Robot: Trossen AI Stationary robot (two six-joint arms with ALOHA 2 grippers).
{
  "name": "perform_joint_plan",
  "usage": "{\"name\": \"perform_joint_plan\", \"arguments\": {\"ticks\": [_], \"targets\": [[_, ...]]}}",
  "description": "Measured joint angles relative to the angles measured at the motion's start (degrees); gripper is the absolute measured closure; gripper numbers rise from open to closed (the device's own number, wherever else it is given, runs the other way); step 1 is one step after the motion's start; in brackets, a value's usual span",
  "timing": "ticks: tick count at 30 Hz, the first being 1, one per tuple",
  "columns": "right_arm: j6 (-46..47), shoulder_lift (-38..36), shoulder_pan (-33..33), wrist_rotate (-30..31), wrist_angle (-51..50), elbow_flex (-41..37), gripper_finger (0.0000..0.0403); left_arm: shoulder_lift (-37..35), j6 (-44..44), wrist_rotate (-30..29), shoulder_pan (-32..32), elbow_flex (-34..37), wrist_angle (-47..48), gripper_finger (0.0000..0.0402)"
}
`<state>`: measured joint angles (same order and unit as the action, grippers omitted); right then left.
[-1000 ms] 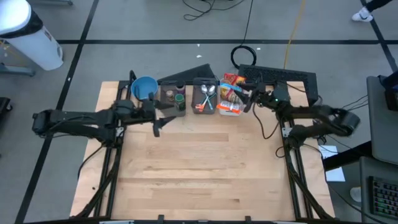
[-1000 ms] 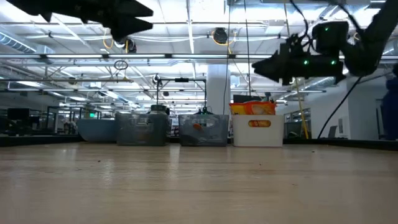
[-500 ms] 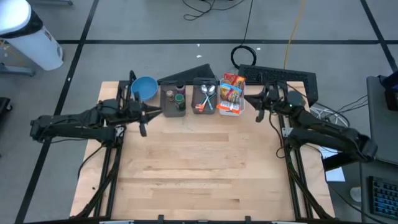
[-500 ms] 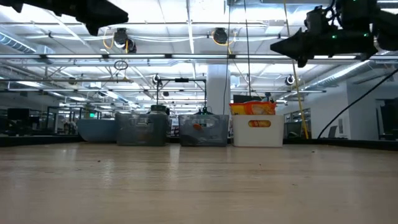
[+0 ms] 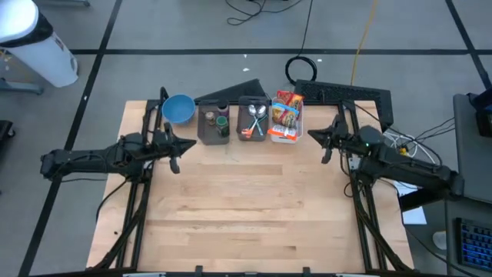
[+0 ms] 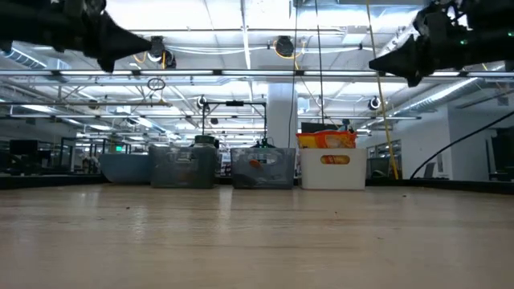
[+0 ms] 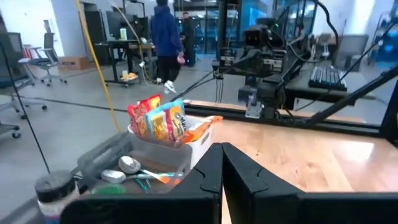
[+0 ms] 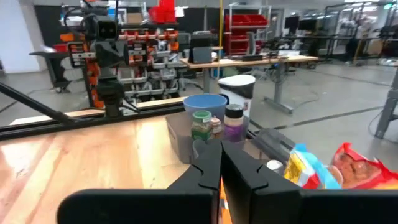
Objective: Pick & Place Food Item
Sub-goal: Return to Home Position
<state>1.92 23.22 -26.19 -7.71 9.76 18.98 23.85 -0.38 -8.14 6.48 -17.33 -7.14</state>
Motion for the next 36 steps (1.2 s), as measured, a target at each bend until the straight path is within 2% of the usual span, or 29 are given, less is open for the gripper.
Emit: {"name": "perform_joint_plan", "arguments": {"ticks": [6, 14, 26, 30, 36], "targets": [[-0.2, -7.3, 8.7, 11.7, 2.0, -7.6, 0.0403, -6.0, -2.8, -1.0, 0.0, 6.7, -3.5, 0.0385], [-1.3, -10.5, 18.2, 23.3, 2.4, -13.3, 0.0403, -10.2, -3.0, -3.9, 0.0, 7.9, 2.8, 0.0392], [-6.1, -10.5, 30.1, 34.8, 2.3, -15.3, 0.0403, -12.4, -4.5, -4.9, 0.0, 7.9, 9.8, 0.0388], [-5.9, -10.5, 33.0, 39.1, 1.1, -15.4, 0.0403, -15.8, -4.5, -5.0, 0.0, 7.9, 13.4, 0.0396], [-5.9, -10.5, 35.4, 39.4, 2.5, -15.5, 0.0403, -23.2, -2.2, -3.7, 0.0, 11.2, 10.5, 0.0390]]}}
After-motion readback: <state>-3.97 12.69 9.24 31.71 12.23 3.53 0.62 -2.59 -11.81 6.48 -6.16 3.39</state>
